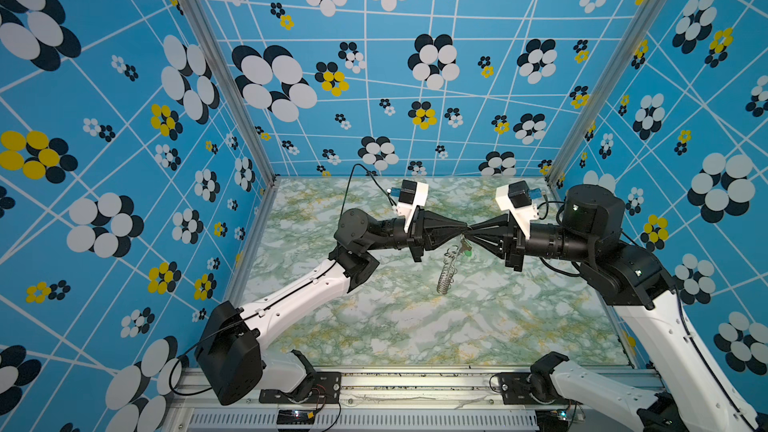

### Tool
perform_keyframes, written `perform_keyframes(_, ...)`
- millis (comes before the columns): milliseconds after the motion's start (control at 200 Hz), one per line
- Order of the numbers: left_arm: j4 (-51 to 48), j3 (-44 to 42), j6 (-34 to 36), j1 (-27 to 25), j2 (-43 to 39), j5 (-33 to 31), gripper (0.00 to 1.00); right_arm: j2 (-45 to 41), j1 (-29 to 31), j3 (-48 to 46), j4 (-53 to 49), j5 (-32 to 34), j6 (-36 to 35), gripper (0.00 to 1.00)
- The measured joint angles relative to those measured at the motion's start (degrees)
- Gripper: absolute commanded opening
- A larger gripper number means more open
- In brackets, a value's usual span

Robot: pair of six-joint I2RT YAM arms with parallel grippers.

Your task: Put the keys on the keyring

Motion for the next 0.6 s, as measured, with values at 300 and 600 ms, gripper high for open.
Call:
perform_keyframes(300,0.6,0.0,0.0,0.0,0.0,0.2,0.0,-0.3,0.0,-0.5,0.8,-1.2,1.0,0.0)
perform_keyframes(600,0.9,0.0,0.0,0.0,0.0,0.4,0.0,-0.7,0.0,-0.6,1.0,-1.5,1.0,0.0)
